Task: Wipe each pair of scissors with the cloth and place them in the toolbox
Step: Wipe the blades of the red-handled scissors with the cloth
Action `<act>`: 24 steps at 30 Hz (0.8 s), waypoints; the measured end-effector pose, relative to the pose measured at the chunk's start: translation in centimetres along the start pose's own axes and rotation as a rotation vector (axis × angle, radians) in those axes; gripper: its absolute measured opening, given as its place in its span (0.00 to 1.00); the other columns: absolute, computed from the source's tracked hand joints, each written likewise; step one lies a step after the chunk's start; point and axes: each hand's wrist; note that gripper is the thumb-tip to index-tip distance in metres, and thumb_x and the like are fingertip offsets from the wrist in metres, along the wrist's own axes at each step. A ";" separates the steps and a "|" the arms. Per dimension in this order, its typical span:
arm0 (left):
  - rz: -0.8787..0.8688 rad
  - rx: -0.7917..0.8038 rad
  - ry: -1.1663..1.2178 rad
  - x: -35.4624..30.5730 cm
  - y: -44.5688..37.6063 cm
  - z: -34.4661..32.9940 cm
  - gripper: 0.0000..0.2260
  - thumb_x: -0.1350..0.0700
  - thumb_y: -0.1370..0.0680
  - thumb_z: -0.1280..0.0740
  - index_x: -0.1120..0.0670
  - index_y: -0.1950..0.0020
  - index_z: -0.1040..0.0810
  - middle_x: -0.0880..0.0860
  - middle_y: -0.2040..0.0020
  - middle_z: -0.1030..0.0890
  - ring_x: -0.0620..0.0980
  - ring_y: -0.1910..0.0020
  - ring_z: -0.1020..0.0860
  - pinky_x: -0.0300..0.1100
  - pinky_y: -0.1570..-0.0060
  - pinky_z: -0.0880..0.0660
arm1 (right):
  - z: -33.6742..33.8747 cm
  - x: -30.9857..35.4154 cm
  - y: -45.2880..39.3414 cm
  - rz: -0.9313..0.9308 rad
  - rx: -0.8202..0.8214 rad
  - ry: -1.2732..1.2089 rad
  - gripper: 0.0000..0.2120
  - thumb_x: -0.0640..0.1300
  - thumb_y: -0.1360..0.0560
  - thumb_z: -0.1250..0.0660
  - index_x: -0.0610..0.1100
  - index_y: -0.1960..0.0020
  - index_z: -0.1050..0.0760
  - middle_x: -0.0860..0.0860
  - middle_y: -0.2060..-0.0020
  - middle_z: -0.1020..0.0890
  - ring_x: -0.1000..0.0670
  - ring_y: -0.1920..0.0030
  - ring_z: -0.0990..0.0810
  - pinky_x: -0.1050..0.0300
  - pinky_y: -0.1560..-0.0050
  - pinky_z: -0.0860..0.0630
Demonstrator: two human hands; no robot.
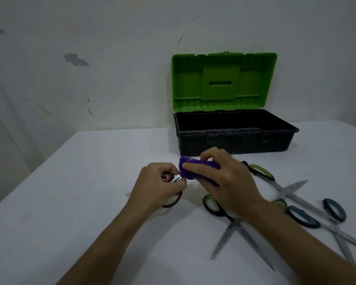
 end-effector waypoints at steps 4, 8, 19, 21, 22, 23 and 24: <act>-0.069 -0.021 -0.083 1.0 -0.3 0.8 0.05 0.52 0.34 0.28 0.51 0.68 0.21 0.57 0.71 0.25 0.45 0.74 0.32 0.41 0.70 0.34 | 0.3 -2.4 0.1 -0.237 -0.077 0.070 0.18 0.42 0.28 0.27 0.47 0.39 0.21 0.46 0.50 0.24 0.47 0.53 0.24 0.60 0.61 0.25; -0.067 0.002 -0.154 1.1 -0.5 0.3 0.06 0.51 0.33 0.28 0.50 0.69 0.21 0.54 0.70 0.22 0.44 0.74 0.31 0.37 0.71 0.34 | 1.2 -3.2 0.5 -0.288 -0.155 0.097 0.18 0.43 0.27 0.29 0.46 0.37 0.22 0.46 0.49 0.26 0.46 0.52 0.25 0.57 0.61 0.24; -0.087 -0.090 -0.133 1.3 -0.7 0.8 0.06 0.54 0.32 0.28 0.52 0.69 0.21 0.56 0.72 0.25 0.46 0.74 0.33 0.41 0.70 0.35 | 0.7 -2.0 -1.1 -0.391 -0.135 0.139 0.17 0.42 0.27 0.28 0.46 0.39 0.21 0.46 0.51 0.25 0.47 0.55 0.24 0.55 0.67 0.22; -0.083 -0.082 -0.138 1.0 -0.7 0.6 0.07 0.55 0.31 0.27 0.52 0.68 0.21 0.52 0.75 0.28 0.46 0.74 0.33 0.41 0.70 0.34 | 0.8 -1.2 -1.0 -0.311 -0.158 0.074 0.17 0.43 0.26 0.30 0.46 0.38 0.22 0.46 0.50 0.25 0.48 0.53 0.25 0.60 0.62 0.24; -0.080 -0.069 -0.127 0.9 -0.7 0.5 0.07 0.55 0.31 0.26 0.52 0.68 0.20 0.49 0.75 0.28 0.45 0.74 0.32 0.41 0.70 0.34 | 0.7 -0.3 -0.9 -0.218 -0.131 0.045 0.17 0.45 0.26 0.31 0.46 0.38 0.22 0.46 0.49 0.25 0.49 0.53 0.25 0.62 0.60 0.26; -0.085 -0.052 -0.108 0.7 -0.6 0.5 0.07 0.56 0.30 0.26 0.52 0.67 0.20 0.48 0.75 0.28 0.45 0.74 0.31 0.41 0.70 0.32 | 0.4 0.7 -0.8 -0.127 -0.083 0.024 0.17 0.46 0.27 0.31 0.46 0.38 0.22 0.45 0.49 0.24 0.49 0.52 0.25 0.62 0.59 0.25; -0.097 -0.037 -0.093 0.7 -0.5 0.6 0.07 0.56 0.29 0.26 0.52 0.67 0.20 0.47 0.75 0.27 0.45 0.74 0.30 0.40 0.69 0.31 | 0.2 1.3 -0.8 -0.073 -0.040 0.008 0.18 0.47 0.27 0.31 0.46 0.38 0.22 0.45 0.48 0.24 0.48 0.52 0.24 0.61 0.58 0.24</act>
Point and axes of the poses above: each hand's wrist, its own y-axis away from the middle knuckle, its own z-axis out of the back of the hand, x = y × z
